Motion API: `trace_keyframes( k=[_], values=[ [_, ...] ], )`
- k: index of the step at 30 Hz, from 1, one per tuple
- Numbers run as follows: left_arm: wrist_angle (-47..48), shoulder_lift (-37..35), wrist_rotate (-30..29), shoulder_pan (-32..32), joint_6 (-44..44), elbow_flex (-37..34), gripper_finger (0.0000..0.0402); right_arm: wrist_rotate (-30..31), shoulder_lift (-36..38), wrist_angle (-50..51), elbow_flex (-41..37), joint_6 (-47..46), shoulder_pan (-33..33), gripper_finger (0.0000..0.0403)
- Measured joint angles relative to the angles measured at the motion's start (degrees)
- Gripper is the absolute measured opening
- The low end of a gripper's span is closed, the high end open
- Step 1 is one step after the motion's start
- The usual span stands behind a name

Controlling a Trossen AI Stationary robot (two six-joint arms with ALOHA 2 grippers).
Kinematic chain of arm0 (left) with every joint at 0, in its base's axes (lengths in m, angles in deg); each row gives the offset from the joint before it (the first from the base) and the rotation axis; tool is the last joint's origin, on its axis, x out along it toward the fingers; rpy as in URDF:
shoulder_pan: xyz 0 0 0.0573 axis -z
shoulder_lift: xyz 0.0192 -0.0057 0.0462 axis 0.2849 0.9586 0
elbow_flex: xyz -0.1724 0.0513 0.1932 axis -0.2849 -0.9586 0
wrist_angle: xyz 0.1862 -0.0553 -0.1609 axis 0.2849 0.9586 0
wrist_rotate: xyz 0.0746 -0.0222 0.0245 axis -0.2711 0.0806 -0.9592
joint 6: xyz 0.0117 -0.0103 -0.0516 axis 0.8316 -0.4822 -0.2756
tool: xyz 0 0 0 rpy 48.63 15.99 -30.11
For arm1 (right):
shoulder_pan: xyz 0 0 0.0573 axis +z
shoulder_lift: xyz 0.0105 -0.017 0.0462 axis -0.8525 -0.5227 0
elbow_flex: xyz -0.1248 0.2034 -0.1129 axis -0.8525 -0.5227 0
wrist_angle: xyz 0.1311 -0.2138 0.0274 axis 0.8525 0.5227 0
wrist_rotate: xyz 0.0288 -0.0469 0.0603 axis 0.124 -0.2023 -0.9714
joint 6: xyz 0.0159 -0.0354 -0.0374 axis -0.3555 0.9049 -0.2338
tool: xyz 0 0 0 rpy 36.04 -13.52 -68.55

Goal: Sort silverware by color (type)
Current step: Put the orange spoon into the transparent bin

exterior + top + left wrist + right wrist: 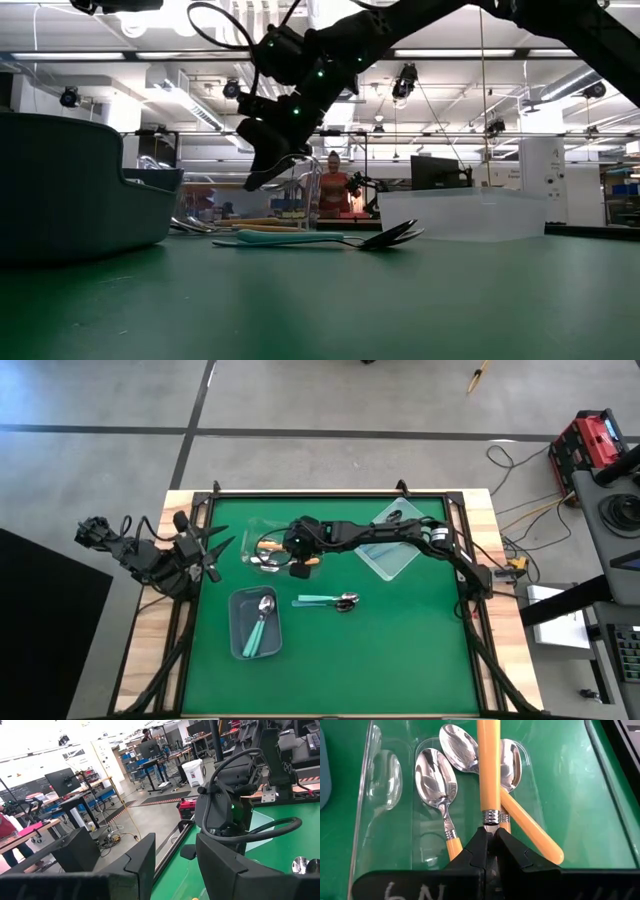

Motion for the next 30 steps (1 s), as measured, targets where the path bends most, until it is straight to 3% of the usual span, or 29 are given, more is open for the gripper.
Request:
trace_keyframes(
  k=[30],
  values=[
    [-0.02, 0.02, 0.07, 0.01, -0.02, 0.0, 0.0123, -0.18, 0.01, -8.05, -3.66, 0.1, -0.02, 0.0013]
  ],
)
